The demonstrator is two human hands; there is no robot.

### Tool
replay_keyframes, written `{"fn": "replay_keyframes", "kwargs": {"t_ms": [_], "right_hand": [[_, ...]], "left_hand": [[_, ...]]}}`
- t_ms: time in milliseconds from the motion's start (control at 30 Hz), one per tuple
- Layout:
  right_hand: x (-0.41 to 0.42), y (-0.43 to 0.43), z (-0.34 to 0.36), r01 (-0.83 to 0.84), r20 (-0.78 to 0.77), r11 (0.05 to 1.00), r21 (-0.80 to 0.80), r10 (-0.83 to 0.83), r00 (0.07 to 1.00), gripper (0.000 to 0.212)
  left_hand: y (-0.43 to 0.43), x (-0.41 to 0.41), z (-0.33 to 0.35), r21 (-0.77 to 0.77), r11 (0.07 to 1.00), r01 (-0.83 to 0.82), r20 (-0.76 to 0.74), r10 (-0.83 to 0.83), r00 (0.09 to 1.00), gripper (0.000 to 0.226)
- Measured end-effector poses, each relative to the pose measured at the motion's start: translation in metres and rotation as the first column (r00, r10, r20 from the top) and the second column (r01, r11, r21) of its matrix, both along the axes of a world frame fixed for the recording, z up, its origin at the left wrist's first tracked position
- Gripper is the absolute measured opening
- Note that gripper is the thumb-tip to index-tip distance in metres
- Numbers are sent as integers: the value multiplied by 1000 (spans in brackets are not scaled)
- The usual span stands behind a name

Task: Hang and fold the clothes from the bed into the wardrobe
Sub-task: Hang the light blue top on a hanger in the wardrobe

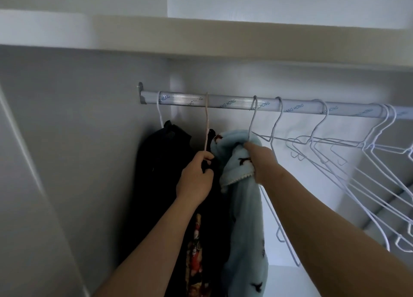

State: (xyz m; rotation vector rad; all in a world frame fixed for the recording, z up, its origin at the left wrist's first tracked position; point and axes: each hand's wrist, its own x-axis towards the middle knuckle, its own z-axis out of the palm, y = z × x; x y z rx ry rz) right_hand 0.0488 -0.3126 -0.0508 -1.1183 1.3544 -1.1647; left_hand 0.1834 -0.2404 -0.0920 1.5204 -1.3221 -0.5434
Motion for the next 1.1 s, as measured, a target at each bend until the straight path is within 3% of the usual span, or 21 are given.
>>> {"fn": "replay_keyframes", "kwargs": {"t_ms": [167,333,433,533,733,933,1100], "right_hand": [[-2,12,-12,64,-85,992,-111,-74,994,25],[-6,35,-19,58,-31,991,-124,-62,998,48],[-11,54,-22,23,46,995,-98,-18,999,37],[-20,77,-24,-25,112,997,-72,33,993,17],[-48,130,-36,-83,90,996,9,82,993,17],[-94,204,-58,-104,121,987,122,89,989,8],[-152,272,-91,-62,98,973,224,41,994,8]], "left_hand": [[5,-4,-4,0,1000,-2,-29,2,1000,36],[21,-8,-4,25,1000,2,-70,-1,998,42],[35,-11,-2,20,999,-28,-63,30,998,41],[53,-18,-3,16,995,-101,43,100,994,34],[104,-47,0,-70,988,-136,84,142,986,33],[169,-101,-16,2,1000,-13,-166,13,986,24],[223,-161,-48,137,990,41,-274,-1,962,16]]}}
